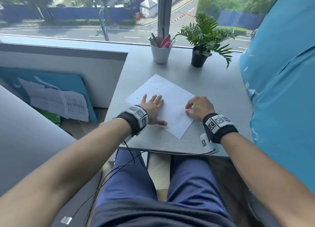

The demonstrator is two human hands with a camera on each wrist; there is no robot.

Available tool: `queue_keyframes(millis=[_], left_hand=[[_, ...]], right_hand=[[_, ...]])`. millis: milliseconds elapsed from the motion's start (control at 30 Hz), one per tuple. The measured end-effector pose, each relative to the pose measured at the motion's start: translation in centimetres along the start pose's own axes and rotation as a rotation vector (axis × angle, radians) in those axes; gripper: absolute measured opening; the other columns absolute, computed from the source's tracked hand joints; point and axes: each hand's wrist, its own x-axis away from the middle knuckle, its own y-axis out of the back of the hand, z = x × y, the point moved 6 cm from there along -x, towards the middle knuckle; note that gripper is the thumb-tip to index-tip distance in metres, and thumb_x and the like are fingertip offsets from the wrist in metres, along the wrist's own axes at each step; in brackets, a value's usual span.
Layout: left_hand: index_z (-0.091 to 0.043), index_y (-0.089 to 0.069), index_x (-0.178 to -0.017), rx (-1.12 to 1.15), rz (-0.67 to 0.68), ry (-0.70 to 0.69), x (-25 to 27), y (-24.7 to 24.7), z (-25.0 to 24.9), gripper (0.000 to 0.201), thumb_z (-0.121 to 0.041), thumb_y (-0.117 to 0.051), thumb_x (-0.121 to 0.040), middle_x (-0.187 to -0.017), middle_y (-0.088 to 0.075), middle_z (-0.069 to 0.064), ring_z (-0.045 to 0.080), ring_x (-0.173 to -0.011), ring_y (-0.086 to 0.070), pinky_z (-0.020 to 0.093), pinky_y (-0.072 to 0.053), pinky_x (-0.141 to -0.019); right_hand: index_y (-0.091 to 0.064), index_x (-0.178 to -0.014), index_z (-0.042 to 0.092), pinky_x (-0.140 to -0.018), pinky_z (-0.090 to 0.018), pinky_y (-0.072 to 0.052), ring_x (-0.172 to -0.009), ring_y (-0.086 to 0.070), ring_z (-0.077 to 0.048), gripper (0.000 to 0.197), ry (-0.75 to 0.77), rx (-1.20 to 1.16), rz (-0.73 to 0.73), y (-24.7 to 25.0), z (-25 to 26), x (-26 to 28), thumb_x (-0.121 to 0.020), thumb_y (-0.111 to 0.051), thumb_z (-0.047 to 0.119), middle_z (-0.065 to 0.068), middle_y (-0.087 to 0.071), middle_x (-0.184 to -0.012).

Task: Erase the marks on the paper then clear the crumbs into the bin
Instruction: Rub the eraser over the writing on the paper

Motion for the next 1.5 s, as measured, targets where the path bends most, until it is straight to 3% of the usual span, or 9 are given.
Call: queue_keyframes(millis=[133, 200, 367, 533, 700, 800, 1233, 1400, 1500], left_hand=[[-0.024, 0.008, -0.156, -0.019, 0.045, -0.363, 1.2, -2.3, -7.1, 0.094, -0.074, -0.035, -0.089, -0.162, 0.017, 0.001, 0.019, -0.149, 0.015, 0.051, 0.010, -0.117], [-0.031, 0.010, -0.155, -0.019, 0.083, -0.412, 1.1, -3.4, -7.7, 0.092, -0.075, -0.034, -0.088, -0.161, 0.021, -0.002, 0.019, -0.148, 0.018, 0.049, 0.011, -0.114], [-0.037, 0.015, -0.153, 0.051, 0.086, -0.168, 0.3, -2.4, -1.1, 0.085, -0.075, -0.026, -0.089, -0.158, 0.027, -0.005, 0.021, -0.148, 0.020, 0.054, 0.007, -0.118], [-0.017, 0.008, -0.156, 0.071, 0.026, 0.122, 0.1, -1.2, 2.5, 0.097, -0.076, -0.028, -0.089, -0.162, 0.016, 0.002, 0.020, -0.150, 0.010, 0.054, 0.006, -0.119], [-0.017, 0.001, -0.157, 0.177, -0.066, -0.124, -0.7, 0.7, -2.7, 0.099, -0.053, -0.062, -0.088, -0.164, 0.009, 0.004, 0.020, -0.151, 0.006, 0.051, -0.001, -0.121], [-0.027, -0.004, -0.157, 0.279, -0.001, -0.123, -1.6, 0.7, -3.5, 0.110, -0.052, -0.075, -0.077, -0.164, 0.008, 0.001, 0.021, -0.150, 0.007, 0.054, -0.002, -0.119], [-0.040, 0.010, -0.153, 0.169, 0.127, -0.152, -4.0, 0.2, -1.1, 0.133, -0.069, -0.079, -0.059, -0.160, 0.025, -0.007, 0.019, -0.147, 0.023, 0.054, 0.010, -0.116], [-0.041, 0.012, -0.153, 0.137, 0.126, -0.184, -4.3, 0.1, -0.8, 0.139, -0.072, -0.079, -0.053, -0.160, 0.026, -0.005, 0.020, -0.146, 0.023, 0.055, 0.011, -0.113], [-0.040, 0.011, -0.153, 0.148, 0.133, -0.179, -4.5, 0.0, -0.5, 0.139, -0.072, -0.080, -0.053, -0.160, 0.025, -0.006, 0.019, -0.146, 0.024, 0.056, 0.009, -0.116]], right_hand=[[-0.075, -0.083, 0.028, -0.083, -0.027, -0.050, -0.094, -0.067, -0.022, 0.007, 0.006, 0.022, -0.020, 0.2, 0.5, 0.0, -0.076, -0.075, 0.030, 0.002, -0.073, -0.098], [-0.075, -0.085, 0.027, -0.084, -0.028, -0.050, -0.095, -0.067, -0.023, 0.009, 0.010, 0.026, -0.027, 0.3, 0.6, 0.1, -0.077, -0.075, 0.031, 0.001, -0.073, -0.101], [-0.075, -0.094, 0.023, -0.086, -0.030, -0.049, -0.094, -0.068, -0.025, 0.013, 0.020, 0.067, -0.058, 0.3, 1.0, 0.3, -0.082, -0.070, 0.025, -0.002, -0.072, -0.101], [-0.073, -0.093, 0.019, -0.088, -0.035, -0.052, -0.090, -0.069, -0.026, 0.013, 0.066, 0.130, -0.069, 0.3, 2.2, 0.7, -0.084, -0.063, 0.019, -0.004, -0.073, -0.097], [-0.071, -0.096, 0.018, -0.089, -0.037, -0.054, -0.096, -0.066, -0.029, 0.017, 0.078, 0.063, -0.013, 0.2, 2.3, 0.9, -0.083, -0.061, 0.012, -0.006, -0.070, -0.104], [-0.069, -0.102, 0.019, -0.094, -0.035, -0.050, -0.105, -0.061, -0.026, 0.019, 0.119, -0.038, 0.014, 0.0, 2.2, 1.2, -0.084, -0.067, 0.017, -0.007, -0.069, -0.106], [-0.077, -0.078, 0.013, -0.075, -0.019, -0.050, -0.076, -0.065, -0.018, 0.010, 0.163, -0.160, -0.013, 0.5, 2.4, -0.4, -0.074, -0.068, 0.011, -0.003, -0.072, -0.081], [-0.078, -0.084, 0.012, -0.067, -0.022, -0.053, -0.066, -0.060, -0.008, 0.008, 0.405, -0.168, 0.251, -1.8, 6.6, 4.3, -0.078, -0.073, 0.013, 0.004, -0.067, -0.073], [-0.079, -0.081, 0.012, -0.065, -0.019, -0.049, -0.065, -0.062, -0.010, 0.008, 0.282, -0.227, 0.115, 0.0, 3.9, 0.9, -0.074, -0.075, 0.014, -0.001, -0.073, -0.075]])
